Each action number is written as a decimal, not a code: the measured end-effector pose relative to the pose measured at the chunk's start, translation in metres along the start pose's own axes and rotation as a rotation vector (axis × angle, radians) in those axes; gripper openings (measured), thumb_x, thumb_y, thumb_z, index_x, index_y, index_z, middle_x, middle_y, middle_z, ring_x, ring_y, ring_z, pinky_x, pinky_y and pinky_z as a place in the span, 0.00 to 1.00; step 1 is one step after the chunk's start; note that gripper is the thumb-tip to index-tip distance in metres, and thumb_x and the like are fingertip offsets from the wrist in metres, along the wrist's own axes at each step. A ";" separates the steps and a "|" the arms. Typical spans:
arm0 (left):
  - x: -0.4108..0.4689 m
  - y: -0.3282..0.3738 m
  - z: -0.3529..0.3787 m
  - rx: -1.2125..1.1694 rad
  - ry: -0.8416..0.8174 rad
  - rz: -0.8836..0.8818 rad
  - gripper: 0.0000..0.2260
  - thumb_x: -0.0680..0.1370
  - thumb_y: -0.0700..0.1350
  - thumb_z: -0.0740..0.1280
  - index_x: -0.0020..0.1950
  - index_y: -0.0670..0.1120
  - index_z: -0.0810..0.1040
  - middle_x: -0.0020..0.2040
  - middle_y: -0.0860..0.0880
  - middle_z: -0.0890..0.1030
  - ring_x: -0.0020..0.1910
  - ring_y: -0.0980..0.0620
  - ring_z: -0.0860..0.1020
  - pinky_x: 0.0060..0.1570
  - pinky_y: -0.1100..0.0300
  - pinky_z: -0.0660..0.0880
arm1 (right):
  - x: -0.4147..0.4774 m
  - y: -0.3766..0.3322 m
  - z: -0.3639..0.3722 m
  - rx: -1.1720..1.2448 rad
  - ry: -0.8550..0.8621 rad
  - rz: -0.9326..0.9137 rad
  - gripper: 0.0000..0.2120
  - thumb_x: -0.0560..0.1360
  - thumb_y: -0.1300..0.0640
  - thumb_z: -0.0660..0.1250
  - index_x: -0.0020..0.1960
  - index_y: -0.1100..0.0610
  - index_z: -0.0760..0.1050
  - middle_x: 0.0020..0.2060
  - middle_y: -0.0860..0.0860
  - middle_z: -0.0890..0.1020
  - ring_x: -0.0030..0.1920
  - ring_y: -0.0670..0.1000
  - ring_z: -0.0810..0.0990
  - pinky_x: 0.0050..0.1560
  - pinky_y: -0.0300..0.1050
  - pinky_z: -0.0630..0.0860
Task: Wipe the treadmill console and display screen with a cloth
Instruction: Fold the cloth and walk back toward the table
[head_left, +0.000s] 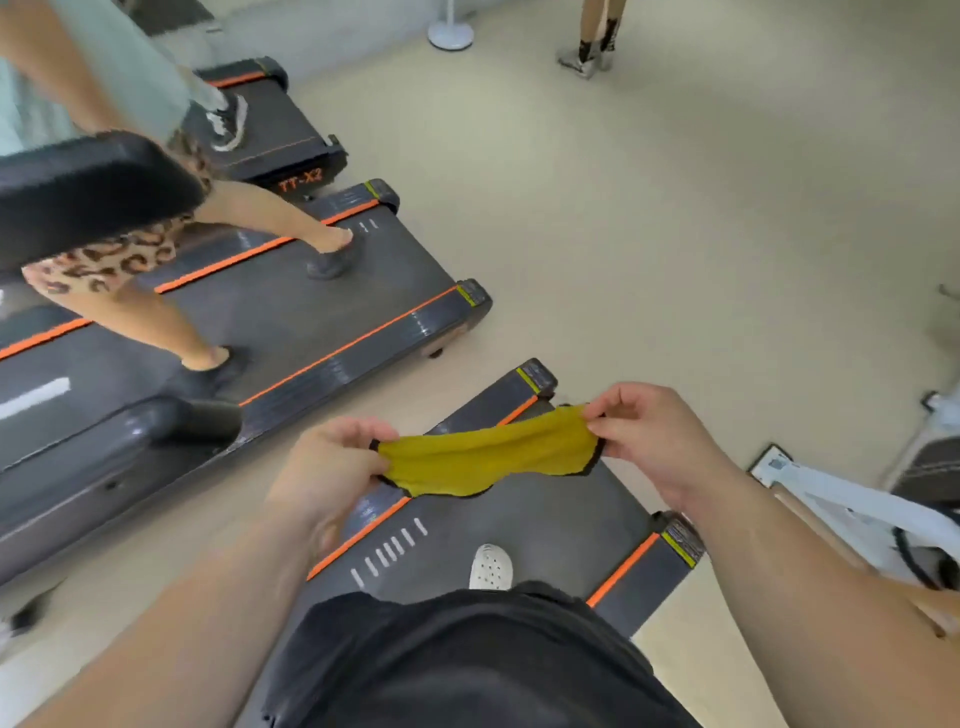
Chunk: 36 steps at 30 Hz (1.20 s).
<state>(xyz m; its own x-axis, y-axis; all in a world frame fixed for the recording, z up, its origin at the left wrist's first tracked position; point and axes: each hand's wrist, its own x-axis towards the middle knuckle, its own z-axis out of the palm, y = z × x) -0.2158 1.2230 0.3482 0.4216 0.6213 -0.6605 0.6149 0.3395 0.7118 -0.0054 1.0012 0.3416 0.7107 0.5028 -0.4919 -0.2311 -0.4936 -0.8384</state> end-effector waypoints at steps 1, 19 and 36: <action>0.007 0.016 0.017 0.105 -0.033 0.041 0.16 0.72 0.26 0.66 0.42 0.46 0.84 0.50 0.35 0.83 0.43 0.43 0.79 0.53 0.43 0.80 | 0.003 0.003 -0.020 -0.011 0.065 -0.009 0.14 0.76 0.73 0.68 0.41 0.56 0.82 0.43 0.54 0.87 0.46 0.55 0.85 0.50 0.54 0.84; 0.163 0.228 0.344 1.041 -0.559 0.883 0.11 0.75 0.35 0.70 0.53 0.45 0.87 0.51 0.45 0.82 0.52 0.45 0.79 0.48 0.60 0.68 | 0.078 0.007 -0.250 0.109 0.697 0.204 0.17 0.78 0.68 0.67 0.42 0.47 0.83 0.41 0.50 0.85 0.37 0.40 0.80 0.40 0.32 0.74; 0.174 0.343 0.615 0.730 -1.000 0.500 0.08 0.83 0.44 0.64 0.48 0.47 0.81 0.50 0.40 0.82 0.53 0.39 0.79 0.60 0.45 0.75 | 0.123 0.062 -0.415 0.058 0.948 0.414 0.05 0.75 0.59 0.76 0.41 0.54 0.83 0.42 0.48 0.76 0.41 0.46 0.75 0.41 0.39 0.69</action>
<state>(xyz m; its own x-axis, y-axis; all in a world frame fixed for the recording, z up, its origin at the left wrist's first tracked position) 0.4783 1.0133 0.3304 0.8159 -0.3209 -0.4810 0.3329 -0.4194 0.8446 0.3429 0.7380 0.3265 0.7941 -0.4756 -0.3785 -0.5900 -0.4534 -0.6681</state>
